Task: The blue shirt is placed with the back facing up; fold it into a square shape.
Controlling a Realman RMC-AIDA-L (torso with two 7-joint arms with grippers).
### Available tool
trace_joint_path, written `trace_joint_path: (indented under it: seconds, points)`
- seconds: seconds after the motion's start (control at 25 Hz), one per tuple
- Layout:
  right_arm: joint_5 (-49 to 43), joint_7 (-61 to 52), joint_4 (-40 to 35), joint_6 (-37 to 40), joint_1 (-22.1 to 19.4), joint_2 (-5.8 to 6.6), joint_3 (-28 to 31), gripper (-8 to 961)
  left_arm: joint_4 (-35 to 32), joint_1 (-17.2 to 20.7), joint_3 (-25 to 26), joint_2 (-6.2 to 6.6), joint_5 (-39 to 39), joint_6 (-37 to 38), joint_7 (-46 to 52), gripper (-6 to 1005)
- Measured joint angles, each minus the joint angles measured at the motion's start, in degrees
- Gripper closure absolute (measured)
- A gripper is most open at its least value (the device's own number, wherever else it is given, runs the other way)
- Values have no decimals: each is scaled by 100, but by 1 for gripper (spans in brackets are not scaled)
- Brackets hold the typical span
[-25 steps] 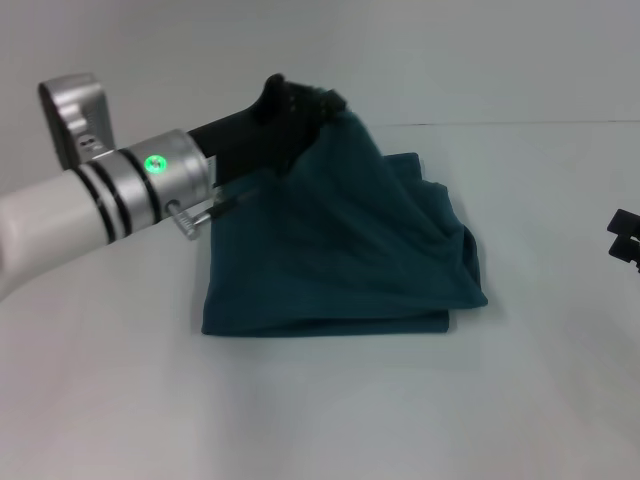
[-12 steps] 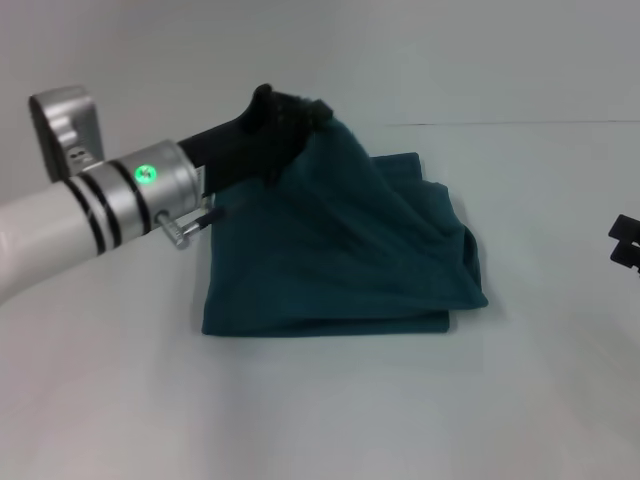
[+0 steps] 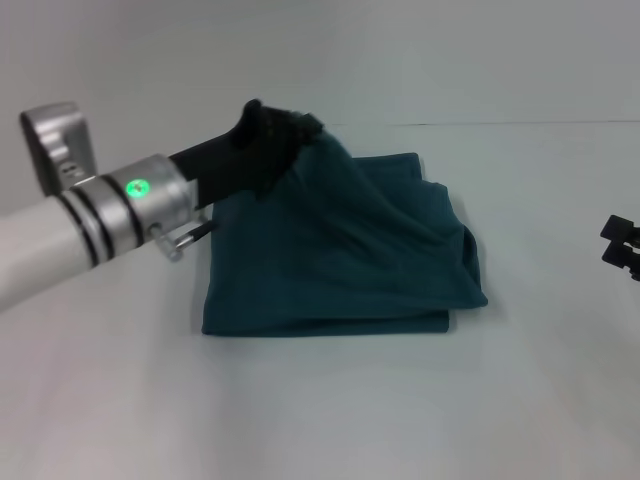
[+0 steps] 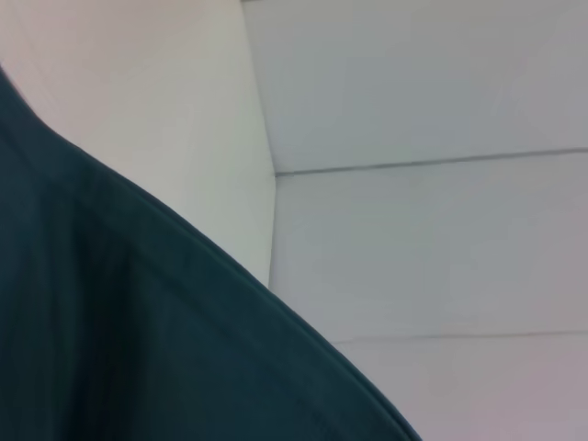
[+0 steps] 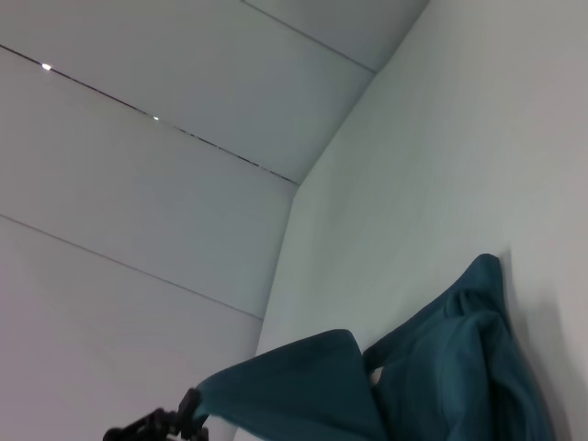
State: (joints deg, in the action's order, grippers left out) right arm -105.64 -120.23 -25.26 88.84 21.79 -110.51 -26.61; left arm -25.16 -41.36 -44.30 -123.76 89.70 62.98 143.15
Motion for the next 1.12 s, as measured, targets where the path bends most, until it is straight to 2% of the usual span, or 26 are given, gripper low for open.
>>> trace_joint_path:
  seconds: [0.04, 0.08, 0.12, 0.16, 0.24, 0.32, 0.4, 0.48, 0.56, 0.76, 0.88, 1.0, 1.12]
  points:
    - [0, 0, 1, 0, 2, 2, -6, 313, 36, -125, -4, -30, 0, -79, -35, 858]
    - [0, 0, 4, 0, 2, 3, -13, 312, 209, -422, -7, -70, -13, -227, -142, 856]
    - [0, 0, 4, -2, 3, 5, -19, 312, 209, -422, -7, -70, -13, -227, -142, 854]
    - [0, 0, 4, -2, 5, 5, -31, 312, 404, -694, -12, -81, -21, -323, -261, 852]
    - [0, -1, 4, -5, 6, 14, -47, 312, 820, -1207, -114, -37, 44, -450, -451, 847]
    - [0, -11, 4, -8, -14, 30, -57, 312, 924, -1390, -229, 25, 116, -389, -494, 843]
    - [0, -21, 4, -11, -38, 37, -48, 312, 668, -1188, -235, 31, 78, -192, -472, 839]
    - [0, -25, 4, -12, -49, 38, -27, 312, 191, -697, -176, -19, -120, 43, -448, 834]
    - [0, -33, 9, -22, -40, 38, -32, 313, -73, -374, -157, -37, -349, 172, -447, 830]
    - [0, -49, 12, -68, 19, 25, -74, 313, -206, -96, -157, 7, -570, 411, -446, 606]
    - [0, -47, 12, -72, 33, 25, -88, 313, -284, 15, -126, 22, -574, 559, -449, 543]
    - [-92, -48, -24, -80, 53, 48, -94, 312, -323, 159, -136, 141, -559, 891, -491, 479]
    - [-310, -58, -48, -118, 134, 101, -95, 313, -347, 376, -228, 380, -303, 1312, -518, 416]
